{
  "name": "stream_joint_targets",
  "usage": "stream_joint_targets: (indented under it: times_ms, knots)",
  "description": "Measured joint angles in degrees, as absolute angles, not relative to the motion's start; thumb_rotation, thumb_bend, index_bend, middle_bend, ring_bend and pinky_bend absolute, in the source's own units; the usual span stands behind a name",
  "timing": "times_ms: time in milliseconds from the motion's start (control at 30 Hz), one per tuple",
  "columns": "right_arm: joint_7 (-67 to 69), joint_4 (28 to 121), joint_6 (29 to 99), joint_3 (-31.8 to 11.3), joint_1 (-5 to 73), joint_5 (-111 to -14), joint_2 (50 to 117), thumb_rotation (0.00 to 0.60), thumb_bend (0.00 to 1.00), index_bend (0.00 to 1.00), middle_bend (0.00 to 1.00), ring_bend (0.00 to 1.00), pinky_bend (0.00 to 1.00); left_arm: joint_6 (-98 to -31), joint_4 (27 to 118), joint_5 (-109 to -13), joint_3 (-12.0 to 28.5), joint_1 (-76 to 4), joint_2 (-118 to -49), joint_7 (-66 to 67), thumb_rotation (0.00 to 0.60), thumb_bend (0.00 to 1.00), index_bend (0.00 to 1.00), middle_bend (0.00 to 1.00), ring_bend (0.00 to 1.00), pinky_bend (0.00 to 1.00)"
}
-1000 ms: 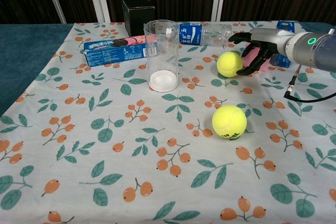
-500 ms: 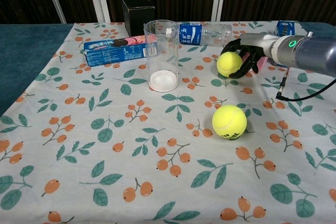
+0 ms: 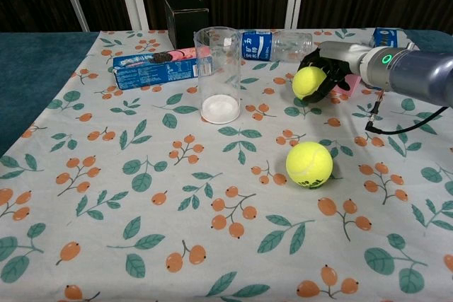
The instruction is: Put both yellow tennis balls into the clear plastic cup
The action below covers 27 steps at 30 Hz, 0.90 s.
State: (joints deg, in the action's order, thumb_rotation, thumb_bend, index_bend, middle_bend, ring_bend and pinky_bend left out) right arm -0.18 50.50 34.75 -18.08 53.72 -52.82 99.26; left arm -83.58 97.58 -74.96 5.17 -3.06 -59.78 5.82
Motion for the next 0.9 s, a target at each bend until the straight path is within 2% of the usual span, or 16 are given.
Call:
stream_joint_targets:
  times_ms: [233,533,733,900]
  knots:
    - [-0.58,57.68,37.54,-19.86,52.77,-52.98,93.43,0.600,0.35,0.50,0.41,0.53,0.85,-83.66,97.90,-75.42,4.94,-3.04,-59.76,6.05,0.600,0.00,0.00,0.00,0.00,0.00]
    - [-3.28,72.84,41.23,-23.30,52.03,-51.31,82.91,0.600,0.35,0.50,0.41,0.53,0.89,-83.45,98.21,-75.40,4.76,-3.14,-59.91,6.65,0.600,0.00,0.00,0.00,0.00,0.00]
    - [-4.62,79.86,43.16,-25.13,52.69,-50.14,79.87,0.600,0.35,0.50,0.41,0.53,0.92,-83.45,98.31,-75.25,4.78,-3.13,-59.91,6.83,0.600,0.00,0.00,0.00,0.00,0.00]
    - [-5.78,80.66,43.60,-26.08,55.18,-49.25,80.19,0.600,0.35,0.50,0.41,0.53,0.93,-83.60,98.35,-75.13,4.78,-3.07,-59.94,7.12,0.600,0.00,0.00,0.00,0.00,0.00]
